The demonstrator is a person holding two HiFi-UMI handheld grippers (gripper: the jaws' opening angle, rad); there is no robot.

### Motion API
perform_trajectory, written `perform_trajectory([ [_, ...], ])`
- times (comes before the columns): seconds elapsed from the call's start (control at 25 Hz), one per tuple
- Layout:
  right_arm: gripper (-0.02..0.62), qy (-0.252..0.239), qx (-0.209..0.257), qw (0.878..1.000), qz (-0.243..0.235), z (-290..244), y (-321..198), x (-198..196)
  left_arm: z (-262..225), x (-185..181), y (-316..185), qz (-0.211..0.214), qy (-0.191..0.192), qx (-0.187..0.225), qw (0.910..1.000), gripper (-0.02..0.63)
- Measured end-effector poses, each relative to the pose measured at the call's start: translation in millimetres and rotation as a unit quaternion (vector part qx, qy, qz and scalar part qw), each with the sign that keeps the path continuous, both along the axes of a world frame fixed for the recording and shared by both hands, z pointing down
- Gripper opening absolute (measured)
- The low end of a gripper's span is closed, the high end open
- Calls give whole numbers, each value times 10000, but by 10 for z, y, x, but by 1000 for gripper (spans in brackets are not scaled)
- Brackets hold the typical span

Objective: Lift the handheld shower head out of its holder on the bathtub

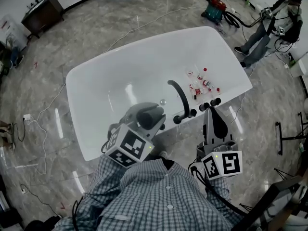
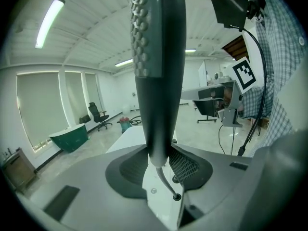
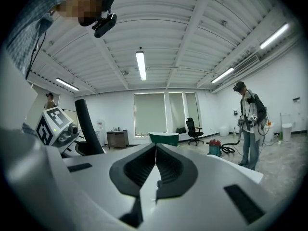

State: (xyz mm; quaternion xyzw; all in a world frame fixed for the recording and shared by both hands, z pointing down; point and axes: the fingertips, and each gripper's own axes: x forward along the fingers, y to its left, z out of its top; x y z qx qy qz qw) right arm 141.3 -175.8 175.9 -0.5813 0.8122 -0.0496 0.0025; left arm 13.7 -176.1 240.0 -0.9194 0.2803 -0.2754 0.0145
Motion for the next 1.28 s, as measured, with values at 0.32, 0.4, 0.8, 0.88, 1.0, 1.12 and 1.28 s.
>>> perform_trajectory([
  [0.32,17,86,203,9998,23,-168,-39,29,-251,-27,-7,-86,161,219,9996,132],
  [0.4,17,87,230,9997,50,-203,-39,47,-338,-35,-9,-101,198,293,9993,132],
  [0.8,17,142,388,9991,18,-321,-43,43,-651,-32,25,-91,452,537,9975,132],
  [0.88,17,156,384,9991,1,-312,-49,15,-684,-49,30,-86,458,591,9972,132],
  [1.0,17,162,363,9992,-32,-301,-54,-41,-731,-95,43,-104,509,621,9967,132],
  [1.12,17,164,366,9992,-46,-300,-49,-57,-781,-104,56,-110,535,641,9964,132],
  [1.28,17,176,366,9992,-54,-294,-45,-92,-815,-112,70,-83,560,668,9962,132],
])
